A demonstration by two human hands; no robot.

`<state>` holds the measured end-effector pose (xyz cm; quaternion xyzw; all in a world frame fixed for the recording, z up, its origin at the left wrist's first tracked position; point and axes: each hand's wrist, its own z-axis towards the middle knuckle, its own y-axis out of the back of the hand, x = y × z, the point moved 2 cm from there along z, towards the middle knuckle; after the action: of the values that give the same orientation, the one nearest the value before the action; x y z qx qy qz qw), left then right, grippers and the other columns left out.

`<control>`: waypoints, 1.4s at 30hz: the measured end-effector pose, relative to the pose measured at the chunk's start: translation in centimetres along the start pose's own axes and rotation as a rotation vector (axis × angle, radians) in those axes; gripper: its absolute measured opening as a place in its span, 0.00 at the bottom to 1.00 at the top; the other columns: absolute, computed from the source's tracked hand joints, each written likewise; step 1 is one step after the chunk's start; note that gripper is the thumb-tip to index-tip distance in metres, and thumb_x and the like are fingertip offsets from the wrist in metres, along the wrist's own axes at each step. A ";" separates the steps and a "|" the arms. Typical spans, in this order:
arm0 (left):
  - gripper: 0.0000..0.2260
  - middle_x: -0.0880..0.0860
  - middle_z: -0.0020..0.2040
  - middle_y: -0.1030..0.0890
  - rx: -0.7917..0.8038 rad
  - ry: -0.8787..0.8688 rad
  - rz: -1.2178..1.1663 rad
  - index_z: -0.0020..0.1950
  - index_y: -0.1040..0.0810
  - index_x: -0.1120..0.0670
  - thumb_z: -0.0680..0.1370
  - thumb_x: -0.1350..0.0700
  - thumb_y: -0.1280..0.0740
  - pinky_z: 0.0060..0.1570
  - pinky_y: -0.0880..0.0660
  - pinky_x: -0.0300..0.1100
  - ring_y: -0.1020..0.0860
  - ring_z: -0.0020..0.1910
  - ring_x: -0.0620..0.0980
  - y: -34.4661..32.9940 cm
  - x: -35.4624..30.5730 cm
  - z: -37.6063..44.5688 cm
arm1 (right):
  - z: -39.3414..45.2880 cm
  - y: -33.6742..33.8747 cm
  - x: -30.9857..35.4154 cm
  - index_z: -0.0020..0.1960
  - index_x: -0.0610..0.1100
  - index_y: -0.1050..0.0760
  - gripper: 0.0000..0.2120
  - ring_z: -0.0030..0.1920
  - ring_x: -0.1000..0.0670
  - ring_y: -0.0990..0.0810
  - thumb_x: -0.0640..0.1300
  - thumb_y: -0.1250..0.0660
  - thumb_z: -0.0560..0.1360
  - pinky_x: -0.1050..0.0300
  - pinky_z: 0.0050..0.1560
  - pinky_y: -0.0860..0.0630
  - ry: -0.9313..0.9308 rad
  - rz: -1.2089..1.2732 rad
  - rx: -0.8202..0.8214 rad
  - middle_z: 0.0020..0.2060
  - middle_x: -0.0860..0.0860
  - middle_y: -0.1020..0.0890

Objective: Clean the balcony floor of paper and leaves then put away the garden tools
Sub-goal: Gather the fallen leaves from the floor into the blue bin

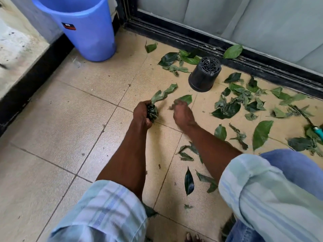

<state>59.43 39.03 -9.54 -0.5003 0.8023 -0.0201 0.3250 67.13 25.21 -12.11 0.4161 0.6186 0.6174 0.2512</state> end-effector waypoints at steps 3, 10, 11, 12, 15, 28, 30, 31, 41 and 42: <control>0.08 0.53 0.28 0.30 -0.049 0.035 -0.007 0.38 0.28 0.57 0.77 0.59 0.38 0.20 0.36 0.33 0.33 0.19 0.48 1.0 0.7 0.6 | -1.5 -0.2 0.4 0.63 0.36 0.26 0.14 0.58 0.47 0.24 0.34 0.42 0.79 0.59 0.56 0.28 0.050 -0.070 -0.082 0.57 0.42 0.22; 0.08 0.53 0.29 0.29 -0.062 0.062 -0.059 0.39 0.28 0.57 0.78 0.59 0.38 0.18 0.35 0.32 0.32 0.16 0.47 2.0 1.3 0.7 | -0.4 1.1 -0.7 0.62 0.37 0.27 0.15 0.58 0.42 0.26 0.35 0.34 0.75 0.55 0.51 0.28 -0.551 0.320 -0.123 0.59 0.40 0.28; 0.08 0.53 0.31 0.29 -0.059 0.061 -0.062 0.39 0.28 0.57 0.78 0.59 0.39 0.18 0.35 0.32 0.31 0.16 0.47 2.1 1.2 0.7 | -0.6 1.0 -0.8 0.59 0.40 0.23 0.12 0.59 0.42 0.28 0.36 0.33 0.75 0.53 0.54 0.28 -0.593 0.293 -0.135 0.60 0.41 0.28; 0.08 0.53 0.31 0.29 -0.054 0.058 -0.065 0.39 0.28 0.57 0.78 0.59 0.39 0.18 0.35 0.32 0.31 0.17 0.47 2.2 1.1 0.7 | -0.8 1.0 -0.9 0.56 0.41 0.20 0.11 0.59 0.42 0.28 0.36 0.33 0.75 0.51 0.57 0.28 -0.601 0.260 -0.154 0.59 0.42 0.27; 0.08 0.52 0.30 0.29 -0.049 0.023 -0.107 0.39 0.28 0.57 0.78 0.58 0.39 0.17 0.36 0.31 0.32 0.17 0.47 2.4 0.5 0.8 | 0.2 1.1 -0.1 0.56 0.38 0.21 0.10 0.55 0.43 0.23 0.35 0.33 0.75 0.56 0.52 0.26 -0.543 0.364 -0.155 0.57 0.42 0.26; 0.09 0.51 0.24 0.30 -0.068 0.000 -0.231 0.38 0.29 0.55 0.79 0.57 0.39 0.18 0.39 0.32 0.33 0.18 0.46 6.2 -0.8 -0.6 | 4.0 0.5 4.8 0.57 0.39 0.22 0.11 0.60 0.42 0.23 0.40 0.32 0.76 0.54 0.57 0.25 0.010 0.067 0.147 0.60 0.40 0.22; 0.08 0.51 0.24 0.28 -0.062 0.003 -0.242 0.40 0.26 0.55 0.79 0.55 0.38 0.19 0.37 0.33 0.32 0.19 0.47 6.6 -0.4 -1.1 | 1.6 -0.3 5.5 0.55 0.37 0.21 0.09 0.51 0.42 0.20 0.34 0.37 0.77 0.53 0.48 0.23 0.083 0.027 0.024 0.50 0.41 0.19; 0.07 0.51 0.24 0.28 -0.055 0.000 -0.262 0.42 0.25 0.55 0.79 0.54 0.37 0.19 0.37 0.33 0.32 0.19 0.46 6.7 -0.3 -1.5 | 0.6 -0.4 6.0 0.56 0.36 0.21 0.11 0.50 0.42 0.20 0.33 0.38 0.77 0.53 0.47 0.23 0.124 0.031 -0.006 0.49 0.41 0.18; 0.06 0.63 0.41 0.21 -0.063 -0.161 -0.424 0.47 0.26 0.65 0.77 0.67 0.42 0.42 0.19 0.48 0.22 0.36 0.56 9.8 -0.9 -4.4 | -0.1 5.8 13.2 0.50 0.35 0.29 0.12 0.39 0.46 0.18 0.26 0.31 0.71 0.58 0.35 0.18 -0.298 1.329 0.409 0.47 0.39 0.21; 0.06 0.63 0.44 0.20 0.008 -0.179 -0.433 0.48 0.25 0.64 0.78 0.66 0.42 0.53 0.22 0.51 0.20 0.40 0.57 10.2 -1.1 -5.1 | -0.7 5.5 14.3 0.46 0.37 0.27 0.09 0.37 0.47 0.18 0.26 0.31 0.71 0.59 0.34 0.18 -0.258 1.245 0.461 0.44 0.41 0.20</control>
<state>48.98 43.49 -8.64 -0.6591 0.6444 -0.0478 0.3848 60.17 36.00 -3.73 0.8082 0.3444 0.4445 -0.1748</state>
